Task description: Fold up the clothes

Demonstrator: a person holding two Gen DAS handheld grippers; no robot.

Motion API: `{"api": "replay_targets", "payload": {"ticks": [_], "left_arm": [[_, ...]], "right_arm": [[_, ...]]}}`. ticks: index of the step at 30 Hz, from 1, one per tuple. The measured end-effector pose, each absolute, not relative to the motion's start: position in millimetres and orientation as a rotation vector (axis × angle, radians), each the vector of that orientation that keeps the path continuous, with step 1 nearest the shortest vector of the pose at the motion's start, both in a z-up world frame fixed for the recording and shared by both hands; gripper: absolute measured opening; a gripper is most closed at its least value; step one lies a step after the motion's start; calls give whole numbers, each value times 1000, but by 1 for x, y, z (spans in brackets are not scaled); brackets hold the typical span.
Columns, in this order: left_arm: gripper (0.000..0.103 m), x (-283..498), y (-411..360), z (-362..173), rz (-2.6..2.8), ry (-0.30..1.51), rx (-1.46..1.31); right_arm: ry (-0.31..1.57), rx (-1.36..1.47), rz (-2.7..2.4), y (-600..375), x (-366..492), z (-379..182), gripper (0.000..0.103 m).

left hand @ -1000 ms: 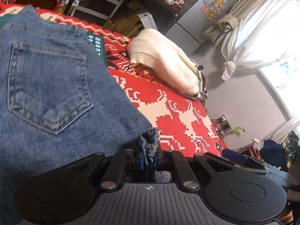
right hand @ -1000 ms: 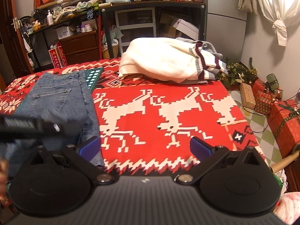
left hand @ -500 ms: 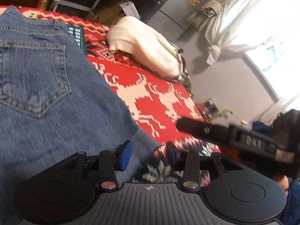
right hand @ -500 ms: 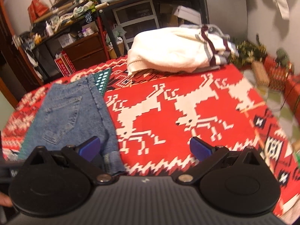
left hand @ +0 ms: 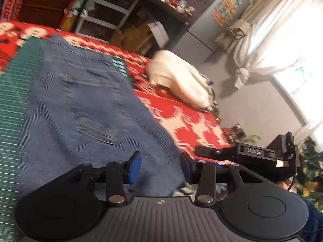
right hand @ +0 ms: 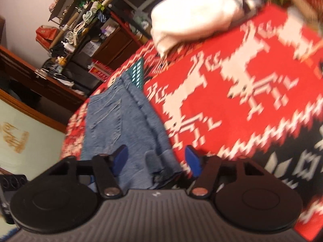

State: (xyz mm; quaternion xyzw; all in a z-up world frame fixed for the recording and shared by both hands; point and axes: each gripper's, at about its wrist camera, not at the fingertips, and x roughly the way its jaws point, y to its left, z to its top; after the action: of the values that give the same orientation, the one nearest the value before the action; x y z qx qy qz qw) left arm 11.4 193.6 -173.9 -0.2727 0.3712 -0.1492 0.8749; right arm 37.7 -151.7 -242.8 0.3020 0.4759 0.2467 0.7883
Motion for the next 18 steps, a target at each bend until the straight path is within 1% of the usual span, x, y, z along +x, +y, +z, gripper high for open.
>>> {"api": "replay_targets", "payload": {"ticks": [7,11,13,18], "left_arm": [[42,-11,247,-172,-191,762,-592],[42,-26,266,-174,-137,763,-608],[42,-32,272,-176,-121,762,-620],[42,-41,279,-179,-102,762,-638]], "right_arm": [[1080,777,569,-148,45,-263,54],[1082,804,574,-148,48,-264,43],[1061,816,586,-149,50,-260,43],[1097,722,596,-136,57,-261,43]]}}
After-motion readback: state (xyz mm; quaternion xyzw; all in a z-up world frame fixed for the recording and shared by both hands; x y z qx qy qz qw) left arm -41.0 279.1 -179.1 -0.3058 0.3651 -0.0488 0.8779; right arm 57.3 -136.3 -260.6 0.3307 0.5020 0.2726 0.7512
